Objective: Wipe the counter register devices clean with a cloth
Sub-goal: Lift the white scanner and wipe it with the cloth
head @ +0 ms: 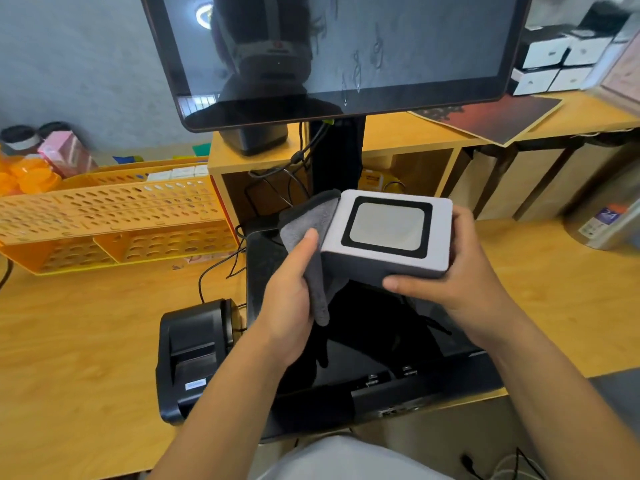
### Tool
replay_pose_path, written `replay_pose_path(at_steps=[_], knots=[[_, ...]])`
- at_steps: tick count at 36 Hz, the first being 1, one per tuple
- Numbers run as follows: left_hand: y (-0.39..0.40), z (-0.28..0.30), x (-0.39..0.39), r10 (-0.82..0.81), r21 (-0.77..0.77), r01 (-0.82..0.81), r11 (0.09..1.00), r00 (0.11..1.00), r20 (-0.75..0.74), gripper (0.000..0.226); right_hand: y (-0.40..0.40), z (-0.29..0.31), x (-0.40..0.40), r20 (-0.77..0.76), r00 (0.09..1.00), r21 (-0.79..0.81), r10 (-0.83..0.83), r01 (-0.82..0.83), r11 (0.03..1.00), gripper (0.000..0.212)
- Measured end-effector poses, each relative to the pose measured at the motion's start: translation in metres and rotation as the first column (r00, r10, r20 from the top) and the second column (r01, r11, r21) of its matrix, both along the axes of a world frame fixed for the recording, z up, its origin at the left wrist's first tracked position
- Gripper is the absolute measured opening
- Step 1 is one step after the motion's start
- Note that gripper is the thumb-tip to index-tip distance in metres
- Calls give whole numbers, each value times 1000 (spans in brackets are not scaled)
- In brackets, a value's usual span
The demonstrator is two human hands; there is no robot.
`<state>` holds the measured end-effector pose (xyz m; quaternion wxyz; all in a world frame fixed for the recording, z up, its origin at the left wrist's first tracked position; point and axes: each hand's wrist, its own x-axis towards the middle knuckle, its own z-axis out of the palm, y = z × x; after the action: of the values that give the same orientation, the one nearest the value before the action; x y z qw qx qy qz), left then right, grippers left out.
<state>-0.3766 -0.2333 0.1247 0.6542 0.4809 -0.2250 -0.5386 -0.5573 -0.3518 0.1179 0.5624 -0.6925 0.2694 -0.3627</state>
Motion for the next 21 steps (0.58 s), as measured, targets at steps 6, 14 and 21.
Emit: replay_pose_path(at_steps=[6,14,21], knots=[[-2,-1,13,29,52,-30,998,999,13,55,7,-3,-6,63,989,117,133,-140,983,97],[-12,10,23,194,-10,-195,981,980,-48,56,12,6,-16,-189,974,27,123,-120,992,85],[-19,14,11,88,-191,-102,976,993,-78,56,18,10,-8,-195,981,-26,2,-7,1000,81]])
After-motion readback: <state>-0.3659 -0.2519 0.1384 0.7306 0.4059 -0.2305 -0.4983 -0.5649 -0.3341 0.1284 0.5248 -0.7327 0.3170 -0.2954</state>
